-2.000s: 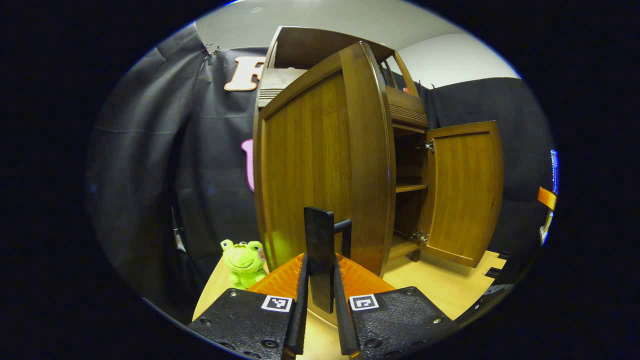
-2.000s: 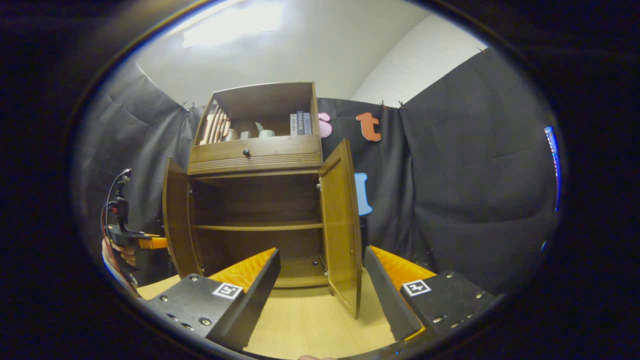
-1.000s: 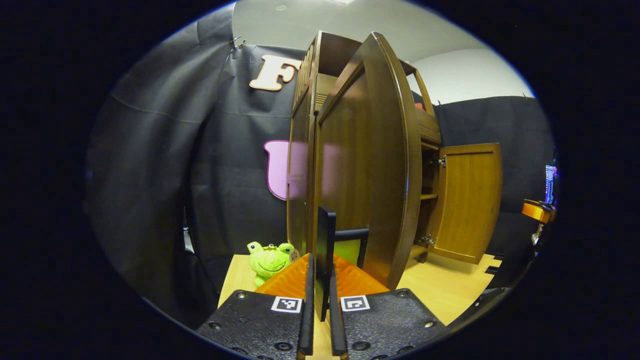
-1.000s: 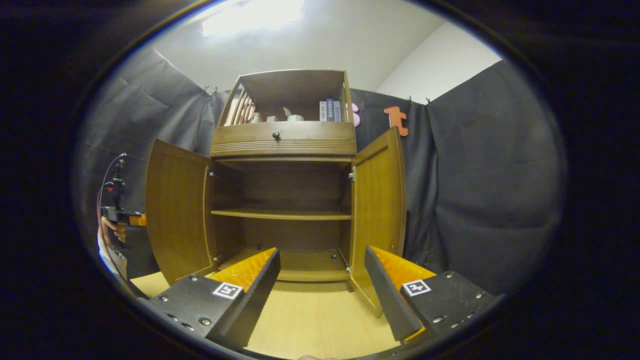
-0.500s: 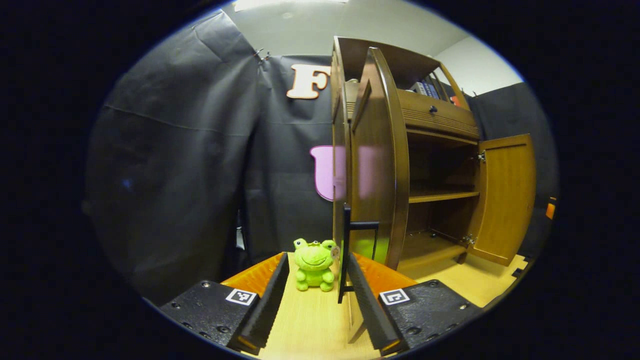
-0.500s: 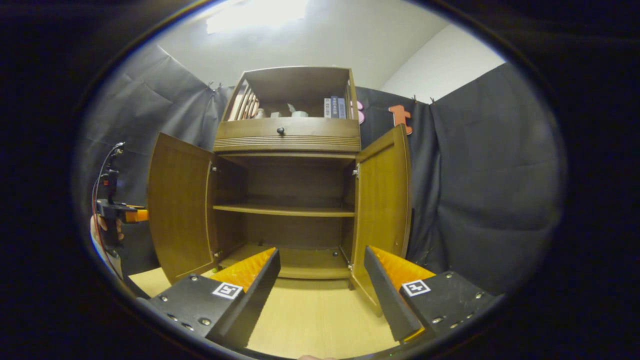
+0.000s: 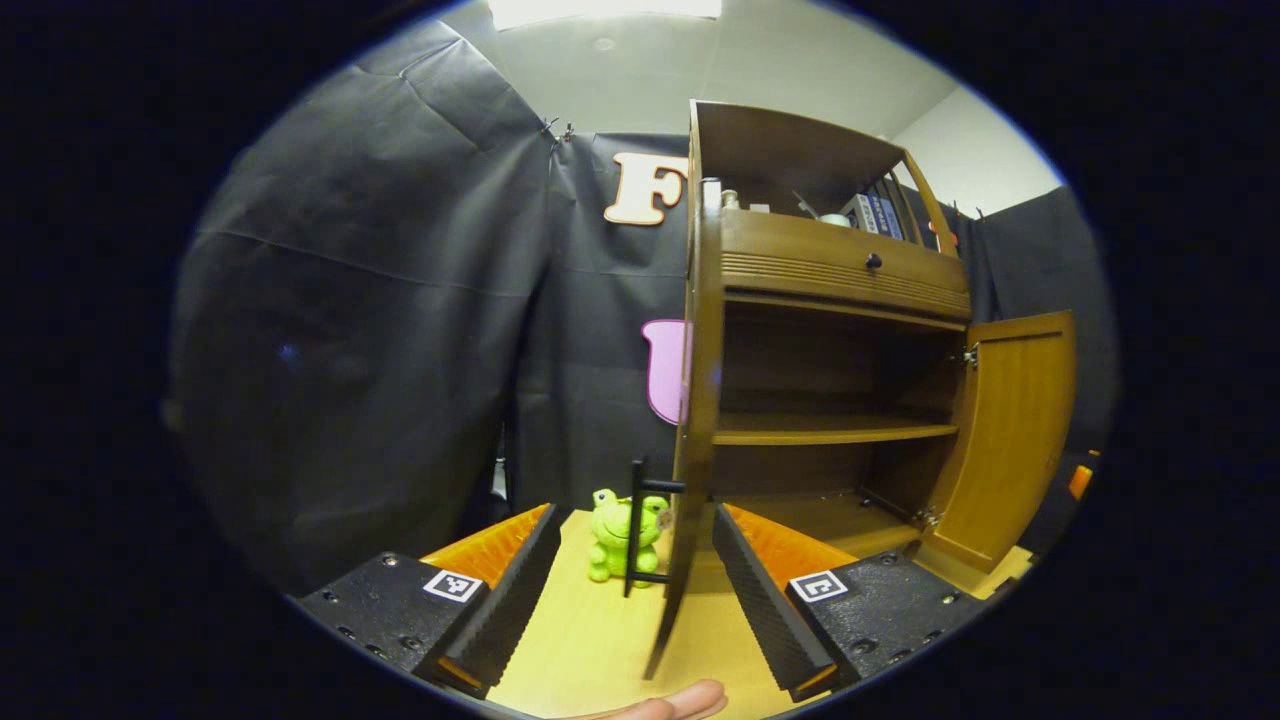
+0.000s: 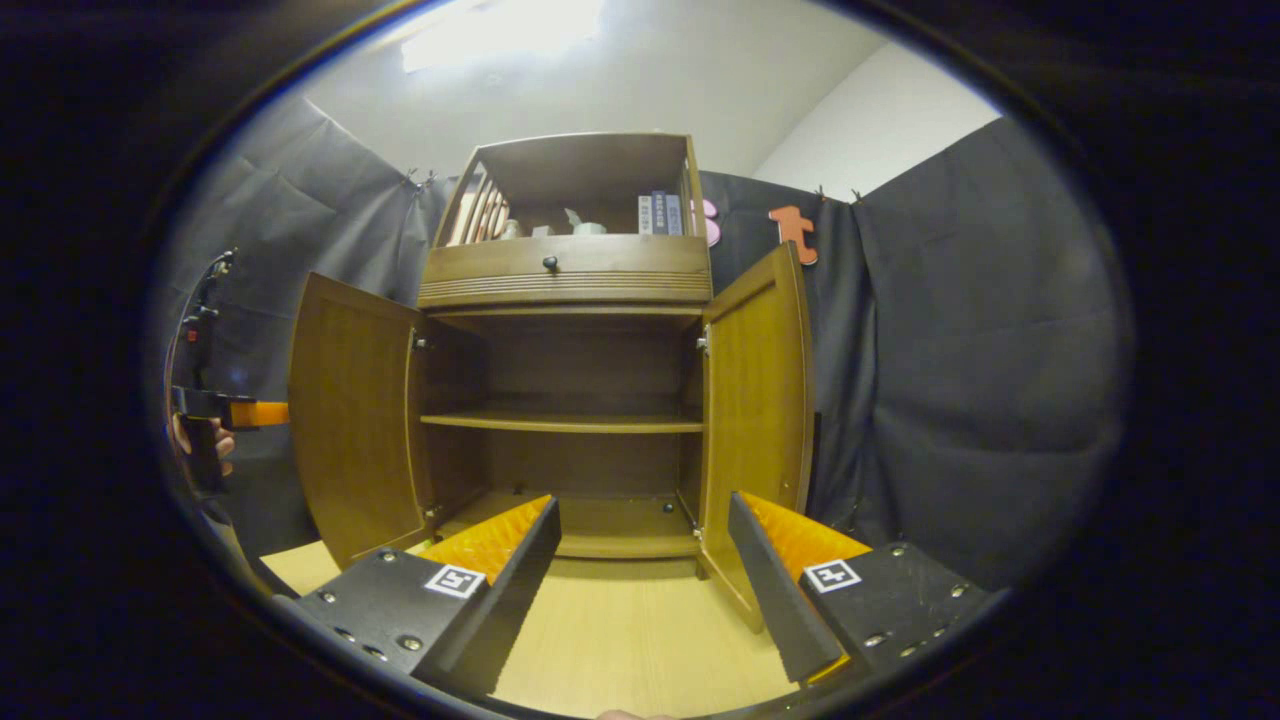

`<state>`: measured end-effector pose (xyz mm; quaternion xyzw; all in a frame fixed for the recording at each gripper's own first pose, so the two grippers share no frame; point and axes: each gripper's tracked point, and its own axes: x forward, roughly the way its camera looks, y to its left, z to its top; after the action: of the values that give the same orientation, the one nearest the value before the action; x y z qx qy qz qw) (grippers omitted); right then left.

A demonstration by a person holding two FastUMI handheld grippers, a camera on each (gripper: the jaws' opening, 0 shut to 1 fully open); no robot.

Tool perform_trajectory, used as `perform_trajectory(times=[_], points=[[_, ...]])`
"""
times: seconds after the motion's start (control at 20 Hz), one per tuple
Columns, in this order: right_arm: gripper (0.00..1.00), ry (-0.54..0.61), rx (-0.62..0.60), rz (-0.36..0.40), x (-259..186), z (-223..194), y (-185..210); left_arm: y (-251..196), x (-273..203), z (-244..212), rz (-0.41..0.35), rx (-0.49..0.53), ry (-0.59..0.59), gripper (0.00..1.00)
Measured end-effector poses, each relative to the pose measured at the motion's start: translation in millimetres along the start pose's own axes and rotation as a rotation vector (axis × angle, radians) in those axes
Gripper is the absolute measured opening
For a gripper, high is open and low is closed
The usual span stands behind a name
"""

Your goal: Open the right door of the double-door shoe cabinet with the right hand, and open the left door with the left hand.

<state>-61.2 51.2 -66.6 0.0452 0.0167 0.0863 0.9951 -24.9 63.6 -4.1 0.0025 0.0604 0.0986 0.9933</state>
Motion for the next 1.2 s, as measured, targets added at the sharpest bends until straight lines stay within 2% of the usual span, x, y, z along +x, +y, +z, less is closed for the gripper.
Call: perform_trajectory(times=[0.3, 0.35, 0.5, 0.55, 0.6, 0.7, 0.75, 0.85, 0.9, 1.05, 1.1, 1.2], points=[[0.97, 0.012, -0.003, 0.01, 12, -6, -2, -62, -19, 30, -0.043, 0.001, -0.08, 0.96], [0.97, 0.016, -0.001, -0.001, 15, -6, -6, -77, -20, 35, -0.059, 0.008, -0.097, 0.92], [1.0, 0.0, 0.01, -0.035, 23, 4, -9, -122, -18, 42, -0.122, 0.018, -0.124, 0.92], [0.97, -0.007, 0.017, -0.032, 24, 7, -7, -137, -15, 44, -0.139, 0.021, -0.126, 0.92], [1.0, -0.015, 0.023, -0.027, 26, 11, -5, -149, -11, 43, -0.151, 0.024, -0.124, 0.92], [0.97, -0.022, 0.026, -0.029, 31, 16, -5, -172, -3, 41, -0.18, 0.028, -0.131, 0.92], [1.0, -0.025, 0.022, -0.039, 34, 18, -9, -184, 3, 40, -0.195, 0.029, -0.132, 0.92], [0.97, -0.036, 0.011, -0.058, 38, 26, -13, -207, 14, 32, -0.219, 0.028, -0.129, 0.92], [1.0, -0.046, 0.008, -0.064, 39, 32, -14, -219, 21, 28, -0.229, 0.025, -0.119, 0.92], [1.0, -0.096, 0.017, -0.1, 43, 49, -27, -255, 47, 11, -0.273, 0.018, -0.072, 0.92], [1.0, -0.11, 0.023, -0.112, 45, 53, -31, -263, 56, 8, -0.278, 0.019, -0.063, 0.96], [1.0, -0.121, 0.029, -0.131, 51, 58, -36, -277, 74, 2, -0.281, 0.016, -0.044, 0.92]])
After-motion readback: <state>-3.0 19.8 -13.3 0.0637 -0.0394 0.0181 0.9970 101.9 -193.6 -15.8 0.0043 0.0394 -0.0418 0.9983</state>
